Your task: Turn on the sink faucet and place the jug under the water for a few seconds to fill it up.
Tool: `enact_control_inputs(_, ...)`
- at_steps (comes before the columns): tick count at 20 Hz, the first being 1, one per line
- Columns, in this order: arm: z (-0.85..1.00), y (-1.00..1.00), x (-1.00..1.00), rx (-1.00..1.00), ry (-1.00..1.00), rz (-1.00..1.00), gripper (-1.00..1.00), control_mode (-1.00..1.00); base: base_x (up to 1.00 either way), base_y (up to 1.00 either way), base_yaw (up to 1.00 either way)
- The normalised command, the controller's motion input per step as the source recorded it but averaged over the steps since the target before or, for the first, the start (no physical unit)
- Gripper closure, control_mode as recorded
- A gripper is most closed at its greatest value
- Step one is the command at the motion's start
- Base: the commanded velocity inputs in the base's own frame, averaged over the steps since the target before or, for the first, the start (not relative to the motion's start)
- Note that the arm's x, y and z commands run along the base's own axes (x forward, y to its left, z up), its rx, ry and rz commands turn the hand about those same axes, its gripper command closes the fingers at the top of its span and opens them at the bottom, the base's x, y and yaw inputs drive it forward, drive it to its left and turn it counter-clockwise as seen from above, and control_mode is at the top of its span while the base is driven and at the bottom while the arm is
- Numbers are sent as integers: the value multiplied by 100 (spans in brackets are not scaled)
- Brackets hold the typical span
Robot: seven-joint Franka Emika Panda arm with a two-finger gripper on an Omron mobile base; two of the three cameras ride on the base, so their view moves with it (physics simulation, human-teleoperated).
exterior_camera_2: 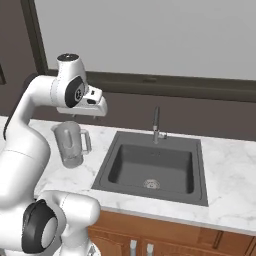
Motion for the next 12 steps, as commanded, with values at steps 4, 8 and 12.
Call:
enact_control_inputs(4, 0, 0, 0, 0, 0, 0, -100, 100, 14, -3, 22)
enact_control_inputs(8, 0, 0, 0, 0, 0, 0, -100, 100, 11, -35, 47)
enact_control_inputs(12, 0, 0, 0, 0, 0, 0, -100, 100, 0, 16, 27)
